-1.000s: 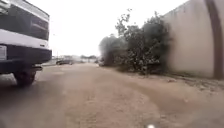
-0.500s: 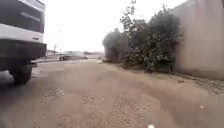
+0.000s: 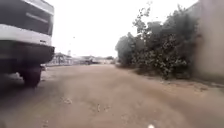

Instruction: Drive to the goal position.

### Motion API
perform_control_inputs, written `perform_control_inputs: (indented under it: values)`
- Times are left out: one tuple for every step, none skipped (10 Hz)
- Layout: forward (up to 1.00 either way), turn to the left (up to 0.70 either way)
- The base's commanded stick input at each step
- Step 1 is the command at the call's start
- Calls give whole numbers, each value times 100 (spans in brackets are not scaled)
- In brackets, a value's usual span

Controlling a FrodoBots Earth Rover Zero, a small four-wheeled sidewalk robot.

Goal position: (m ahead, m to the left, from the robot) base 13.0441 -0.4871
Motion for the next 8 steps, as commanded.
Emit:
perform_control_inputs:
  values:
    - [50,0]
    - [50,0]
    - [50,0]
    - [50,0]
    - [50,0]
    - [50,0]
    - [50,0]
    - [50,0]
